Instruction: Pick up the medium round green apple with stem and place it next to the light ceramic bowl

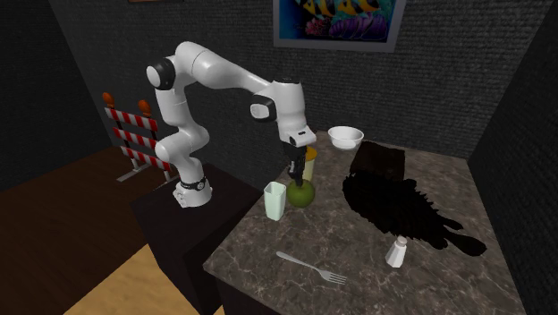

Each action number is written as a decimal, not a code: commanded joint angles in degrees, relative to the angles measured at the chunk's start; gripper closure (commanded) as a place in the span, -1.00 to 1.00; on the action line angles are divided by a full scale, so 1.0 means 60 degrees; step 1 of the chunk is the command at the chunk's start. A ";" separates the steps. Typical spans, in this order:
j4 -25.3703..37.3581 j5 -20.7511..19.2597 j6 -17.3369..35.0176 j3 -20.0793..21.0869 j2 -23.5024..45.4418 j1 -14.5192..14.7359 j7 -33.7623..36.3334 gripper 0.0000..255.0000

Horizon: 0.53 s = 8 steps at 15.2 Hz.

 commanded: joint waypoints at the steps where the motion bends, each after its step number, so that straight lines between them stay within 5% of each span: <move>1: 0.0177 0.0007 -0.0250 0.0000 -0.0069 0.0001 -0.0002 1.00; 8: 0.0954 0.0019 -0.1135 -0.0003 -0.0178 -0.0001 -0.0015 1.00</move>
